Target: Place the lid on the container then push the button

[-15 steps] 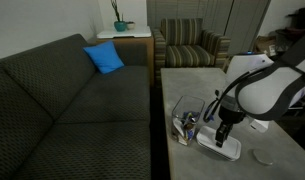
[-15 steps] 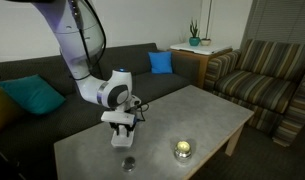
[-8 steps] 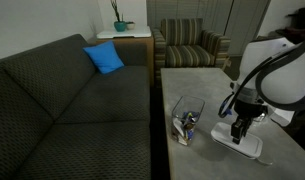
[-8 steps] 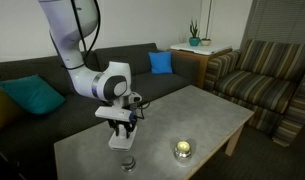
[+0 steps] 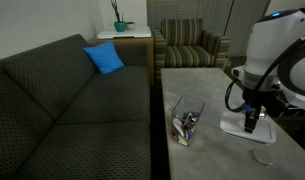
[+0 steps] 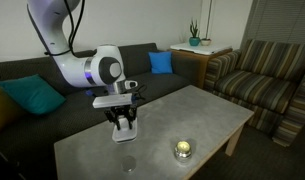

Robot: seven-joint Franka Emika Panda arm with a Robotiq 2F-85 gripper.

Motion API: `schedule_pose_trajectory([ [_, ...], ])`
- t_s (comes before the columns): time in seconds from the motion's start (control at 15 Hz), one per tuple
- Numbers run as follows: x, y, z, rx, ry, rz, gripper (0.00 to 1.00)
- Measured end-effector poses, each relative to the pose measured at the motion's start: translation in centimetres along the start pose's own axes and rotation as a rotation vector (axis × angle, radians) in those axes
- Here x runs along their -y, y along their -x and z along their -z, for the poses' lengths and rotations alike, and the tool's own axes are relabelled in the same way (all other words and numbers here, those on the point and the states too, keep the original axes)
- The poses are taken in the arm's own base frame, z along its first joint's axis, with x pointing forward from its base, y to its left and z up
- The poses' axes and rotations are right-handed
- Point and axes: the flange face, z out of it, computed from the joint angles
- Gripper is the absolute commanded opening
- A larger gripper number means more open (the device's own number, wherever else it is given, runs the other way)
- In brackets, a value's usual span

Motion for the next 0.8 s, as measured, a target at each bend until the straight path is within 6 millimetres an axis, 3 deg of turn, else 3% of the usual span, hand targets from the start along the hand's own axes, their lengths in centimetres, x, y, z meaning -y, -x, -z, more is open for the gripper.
schedule_pose_trajectory([
  [0.33, -0.4, -0.8, 2.5, -0.008, 0.082, 0.260, 0.28],
  [0.4, -0.5, -1.0, 3.0, -0.012, 0.095, 0.313, 0.53],
  [0.67, -0.4, -1.1, 2.8, -0.011, 0.092, 0.312, 0.53],
  [0.73, -0.3, -1.0, 2.7, -0.010, 0.092, 0.312, 0.28],
  [0.8, -0.3, -1.1, 2.7, -0.011, 0.092, 0.312, 0.28],
])
